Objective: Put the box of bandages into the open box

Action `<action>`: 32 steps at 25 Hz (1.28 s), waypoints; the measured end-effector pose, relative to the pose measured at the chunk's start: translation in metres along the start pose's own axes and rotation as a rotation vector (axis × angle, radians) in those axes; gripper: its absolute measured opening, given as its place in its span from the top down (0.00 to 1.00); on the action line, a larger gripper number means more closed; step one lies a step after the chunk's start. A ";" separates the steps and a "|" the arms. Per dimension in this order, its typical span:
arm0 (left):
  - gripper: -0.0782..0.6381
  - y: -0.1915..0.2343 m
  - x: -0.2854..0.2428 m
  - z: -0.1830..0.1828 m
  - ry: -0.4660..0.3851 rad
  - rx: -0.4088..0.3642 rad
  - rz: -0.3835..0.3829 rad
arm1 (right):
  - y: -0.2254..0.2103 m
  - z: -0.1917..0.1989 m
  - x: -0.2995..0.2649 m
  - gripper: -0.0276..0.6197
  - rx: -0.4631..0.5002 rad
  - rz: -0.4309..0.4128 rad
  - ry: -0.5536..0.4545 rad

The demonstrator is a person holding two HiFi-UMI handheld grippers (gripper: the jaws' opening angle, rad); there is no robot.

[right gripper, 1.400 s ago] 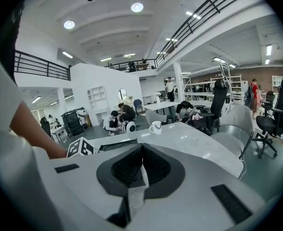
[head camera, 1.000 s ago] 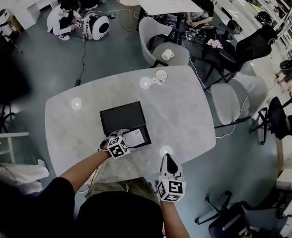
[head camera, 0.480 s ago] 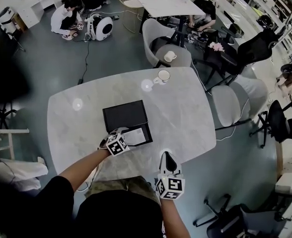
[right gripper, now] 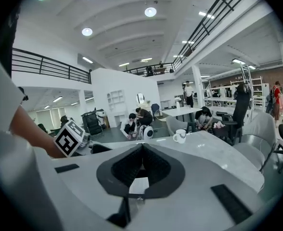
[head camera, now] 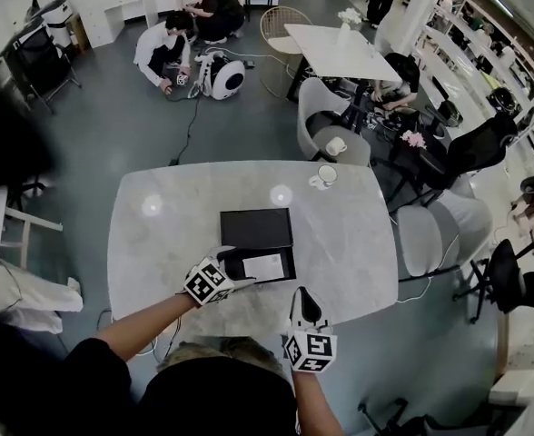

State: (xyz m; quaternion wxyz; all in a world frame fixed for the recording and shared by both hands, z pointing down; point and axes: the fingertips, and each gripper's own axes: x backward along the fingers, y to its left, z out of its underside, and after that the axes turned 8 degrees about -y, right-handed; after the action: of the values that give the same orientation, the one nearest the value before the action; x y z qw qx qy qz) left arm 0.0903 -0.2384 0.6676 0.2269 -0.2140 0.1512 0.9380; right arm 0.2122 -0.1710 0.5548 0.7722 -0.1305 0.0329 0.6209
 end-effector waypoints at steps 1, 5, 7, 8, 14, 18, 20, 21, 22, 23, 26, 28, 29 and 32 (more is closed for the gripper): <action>0.29 -0.002 0.016 -0.005 -0.044 0.022 -0.017 | 0.008 -0.004 0.001 0.94 0.007 -0.013 -0.020; 0.30 -0.018 0.091 -0.024 -0.251 0.136 -0.085 | 0.050 -0.016 0.011 0.94 0.044 -0.079 -0.074; 0.39 -0.027 0.137 -0.030 -0.346 0.161 -0.141 | 0.076 -0.014 0.017 0.94 0.044 -0.118 -0.056; 0.51 -0.032 0.160 -0.031 -0.388 0.167 -0.179 | 0.091 -0.014 0.023 0.94 0.045 -0.136 -0.047; 0.83 -0.068 0.298 -0.017 -0.572 0.198 -0.463 | 0.175 -0.016 0.072 0.94 0.078 -0.200 -0.038; 0.86 -0.099 0.352 0.005 -0.592 0.215 -0.566 | 0.208 -0.016 0.109 0.94 0.112 -0.194 -0.051; 0.86 -0.111 0.366 0.017 -0.587 0.218 -0.588 | 0.220 -0.014 0.122 0.94 0.113 -0.198 -0.062; 0.86 -0.116 0.373 0.022 -0.589 0.216 -0.602 | 0.225 -0.012 0.128 0.94 0.111 -0.199 -0.065; 0.86 -0.120 0.380 0.026 -0.595 0.212 -0.618 | 0.230 -0.011 0.134 0.94 0.111 -0.202 -0.068; 0.86 -0.123 0.386 0.029 -0.604 0.205 -0.637 | 0.234 -0.010 0.138 0.94 0.114 -0.208 -0.070; 0.87 -0.130 0.405 0.030 -0.637 0.184 -0.676 | 0.246 -0.009 0.149 0.94 0.143 -0.231 -0.071; 0.87 -0.134 0.416 0.032 -0.639 0.172 -0.684 | 0.255 -0.009 0.153 0.94 0.153 -0.243 -0.079; 0.87 -0.135 0.420 0.033 -0.635 0.168 -0.687 | 0.259 -0.010 0.155 0.94 0.156 -0.245 -0.084; 0.87 -0.135 0.425 0.038 -0.623 0.165 -0.689 | 0.268 -0.011 0.159 0.94 0.167 -0.243 -0.096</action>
State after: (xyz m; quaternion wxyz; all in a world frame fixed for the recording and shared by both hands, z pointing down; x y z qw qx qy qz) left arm -0.1982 0.0447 0.4757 0.5756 0.0585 0.0701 0.8126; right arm -0.0096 0.0294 0.4675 0.8505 -0.0391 0.0313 0.5236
